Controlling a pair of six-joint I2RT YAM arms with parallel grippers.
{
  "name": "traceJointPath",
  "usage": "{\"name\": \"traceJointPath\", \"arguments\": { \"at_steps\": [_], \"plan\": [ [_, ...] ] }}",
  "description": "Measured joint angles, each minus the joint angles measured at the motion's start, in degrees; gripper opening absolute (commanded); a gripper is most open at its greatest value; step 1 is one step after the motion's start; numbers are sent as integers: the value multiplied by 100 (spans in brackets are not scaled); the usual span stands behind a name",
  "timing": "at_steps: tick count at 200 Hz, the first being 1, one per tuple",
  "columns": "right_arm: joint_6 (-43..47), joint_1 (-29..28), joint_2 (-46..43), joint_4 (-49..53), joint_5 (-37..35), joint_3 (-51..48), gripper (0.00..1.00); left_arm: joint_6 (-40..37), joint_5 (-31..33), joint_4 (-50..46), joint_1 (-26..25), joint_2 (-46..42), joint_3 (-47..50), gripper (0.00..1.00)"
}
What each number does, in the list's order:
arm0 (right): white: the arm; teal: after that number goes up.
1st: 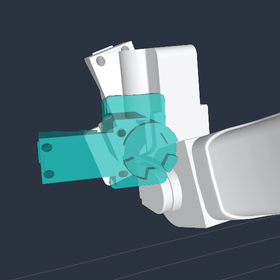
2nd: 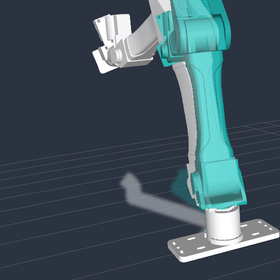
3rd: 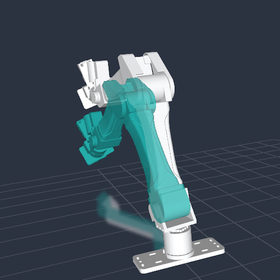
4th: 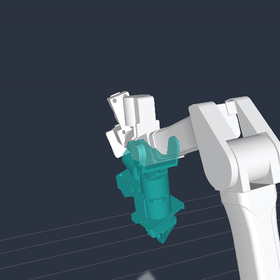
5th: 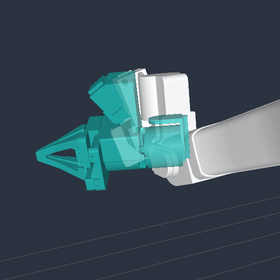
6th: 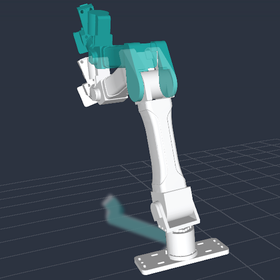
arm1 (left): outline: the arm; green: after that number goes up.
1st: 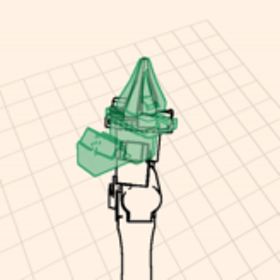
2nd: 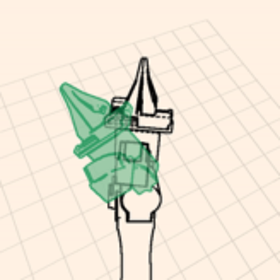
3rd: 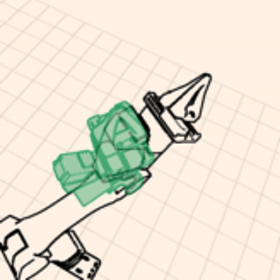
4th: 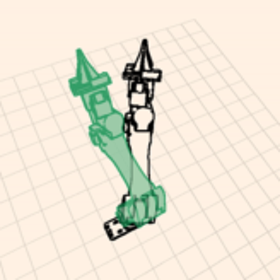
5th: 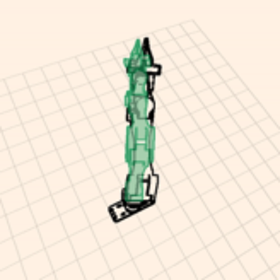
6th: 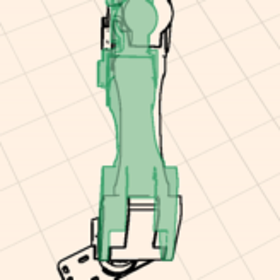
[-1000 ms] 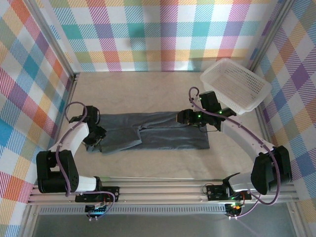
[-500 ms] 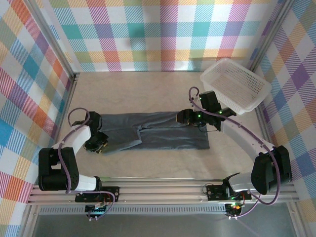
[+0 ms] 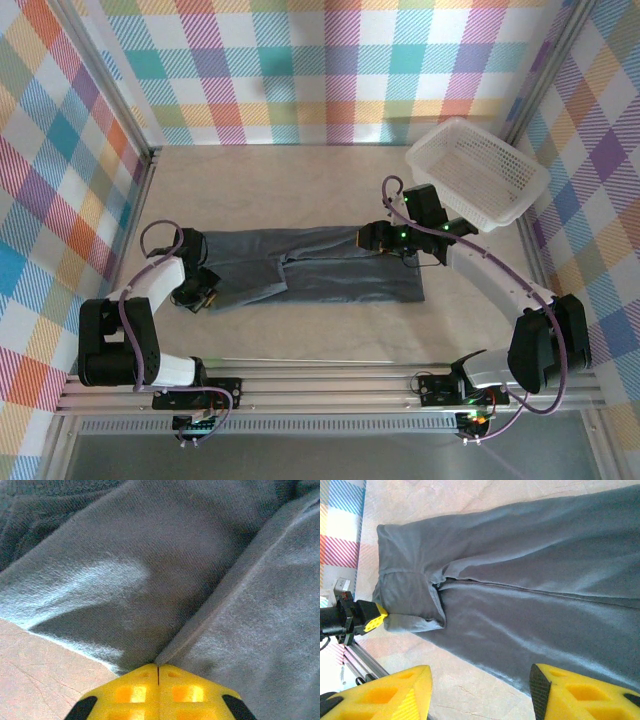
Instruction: Fold and stack the t-shirts
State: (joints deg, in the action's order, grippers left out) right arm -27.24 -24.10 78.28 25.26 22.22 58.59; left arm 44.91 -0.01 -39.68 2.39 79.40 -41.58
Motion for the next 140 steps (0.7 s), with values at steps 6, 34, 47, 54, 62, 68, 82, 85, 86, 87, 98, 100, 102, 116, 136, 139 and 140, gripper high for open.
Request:
{"name": "traceJointPath", "arguments": {
  "at_steps": [6, 34, 47, 54, 62, 68, 82, 85, 86, 87, 98, 100, 102, 116, 136, 139, 140],
  "plan": [
    [0, 0, 0, 0, 0, -2, 55, 0, -2, 0, 0, 0, 0, 4],
    [-20, 0, 7, 0, 0, -2, 55, 0, 2, -63, 0, -92, 0, 3],
    [-35, 0, 15, 0, 0, 0, 55, 2, 4, -116, 0, -205, -7, 3],
    [-37, 0, 22, -4, 0, 0, 55, 0, 4, -173, 0, -267, -28, 3],
    [-39, 0, 31, -7, 0, -2, 55, -2, 4, -238, 0, -323, -63, 3],
    [-39, 0, 35, -11, 0, 0, 55, -4, 7, -271, 0, -365, -94, 3],
    [-39, 0, 39, -24, 0, 0, 55, -24, 4, -374, 0, -420, -188, 3],
    [-39, 0, 39, -26, 0, -2, 55, -31, 4, -389, 0, -428, -210, 4],
    [-39, 0, 39, -28, 0, 0, 55, -37, 4, -396, 0, -431, -219, 4],
    [-39, 0, 39, -28, 0, 0, 55, -39, 4, -398, 0, -433, -223, 4],
    [-42, 0, 39, -39, 0, 0, 55, -68, 7, -448, 0, -444, -315, 3],
    [-42, 0, 39, -42, 0, 0, 55, -70, 7, -459, 0, -444, -328, 4],
    [-42, 0, 39, -42, 0, 0, 55, -83, 7, -470, 0, -444, -345, 3],
    [-42, 0, 39, -42, 0, -2, 55, -114, 31, -562, 0, -435, -487, 3],
    [-44, 0, 39, -42, 0, -2, 55, -192, 133, -651, 0, -297, -750, 4],
    [-48, 0, 39, -42, 0, 0, 55, -214, 151, -658, 0, -264, -785, 4],
    [-48, 0, 39, -42, 0, -2, 55, -216, 157, -658, 0, -258, -793, 4]
  ]
}}
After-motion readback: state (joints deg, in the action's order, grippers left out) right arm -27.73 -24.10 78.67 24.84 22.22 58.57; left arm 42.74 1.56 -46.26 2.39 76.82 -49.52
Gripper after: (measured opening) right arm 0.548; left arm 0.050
